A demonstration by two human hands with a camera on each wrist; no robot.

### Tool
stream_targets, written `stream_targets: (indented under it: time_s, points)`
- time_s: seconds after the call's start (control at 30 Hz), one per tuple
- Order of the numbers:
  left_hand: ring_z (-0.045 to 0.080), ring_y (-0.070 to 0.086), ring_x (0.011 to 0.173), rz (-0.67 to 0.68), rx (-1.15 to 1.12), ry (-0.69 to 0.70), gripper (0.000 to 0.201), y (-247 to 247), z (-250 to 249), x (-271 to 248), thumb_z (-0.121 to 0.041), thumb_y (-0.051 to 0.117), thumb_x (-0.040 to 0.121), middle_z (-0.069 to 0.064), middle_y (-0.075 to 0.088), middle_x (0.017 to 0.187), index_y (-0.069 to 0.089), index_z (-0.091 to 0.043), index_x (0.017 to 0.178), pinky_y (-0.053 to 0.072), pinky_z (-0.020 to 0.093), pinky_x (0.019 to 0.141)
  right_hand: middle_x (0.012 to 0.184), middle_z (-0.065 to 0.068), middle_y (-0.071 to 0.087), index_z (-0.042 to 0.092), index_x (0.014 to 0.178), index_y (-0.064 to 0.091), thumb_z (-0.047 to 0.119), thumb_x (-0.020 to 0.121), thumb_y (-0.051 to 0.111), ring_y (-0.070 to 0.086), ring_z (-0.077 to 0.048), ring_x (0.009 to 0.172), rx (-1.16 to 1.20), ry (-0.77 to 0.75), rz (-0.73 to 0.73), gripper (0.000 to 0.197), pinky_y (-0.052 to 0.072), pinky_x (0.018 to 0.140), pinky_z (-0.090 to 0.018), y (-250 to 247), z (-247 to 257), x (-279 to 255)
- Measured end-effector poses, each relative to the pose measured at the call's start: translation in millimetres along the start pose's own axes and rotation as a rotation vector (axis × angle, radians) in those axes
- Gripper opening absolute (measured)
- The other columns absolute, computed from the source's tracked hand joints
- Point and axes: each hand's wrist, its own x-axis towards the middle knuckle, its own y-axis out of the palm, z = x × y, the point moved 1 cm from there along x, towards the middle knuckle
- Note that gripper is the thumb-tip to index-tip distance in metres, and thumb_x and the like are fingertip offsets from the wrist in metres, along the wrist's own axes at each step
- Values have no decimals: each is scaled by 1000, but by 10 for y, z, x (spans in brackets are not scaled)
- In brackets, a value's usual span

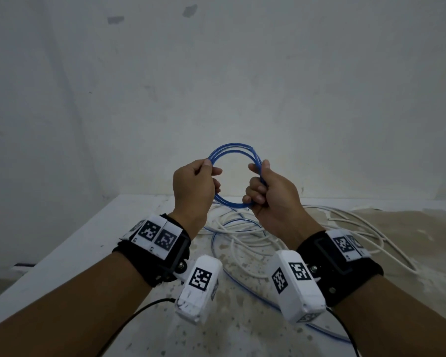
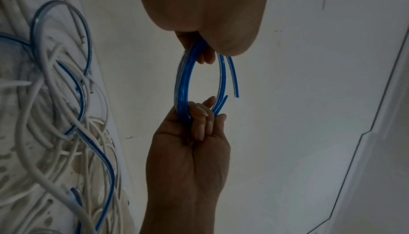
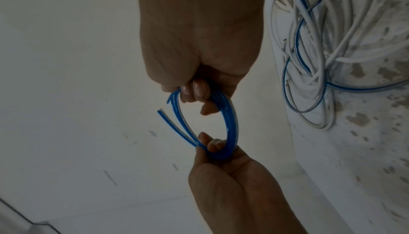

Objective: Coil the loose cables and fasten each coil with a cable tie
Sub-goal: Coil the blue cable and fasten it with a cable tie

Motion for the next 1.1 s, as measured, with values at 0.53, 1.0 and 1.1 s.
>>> stream_targets:
  time_s: [0.53,1.0,1.1]
  points:
    - [7,49,47,25,-131,-71,24,-53,35,-18,-14,51,102,1,66,75,67,-14,84,47,24,50,56,2,34,14,75,50,33,101,51,32,-12,44,-118,146,146,33,43,52,-26,-21,235,7]
    - [10,49,42,273,141,124,25,-93,-50,32,-22,49,103,2,70,89,72,-16,112,44,23,44,49,6,26,15,77,45,26,104,46,23,-8,39,-248,105,166,29,34,44,-22,-80,157,-4]
    - [12,49,43,304,191,158,26,-95,-76,91,-25,51,102,0,71,88,73,-16,111,45,24,45,49,6,26,15,77,44,27,104,46,22,-8,39,-288,106,183,29,33,44,-22,-79,152,3]
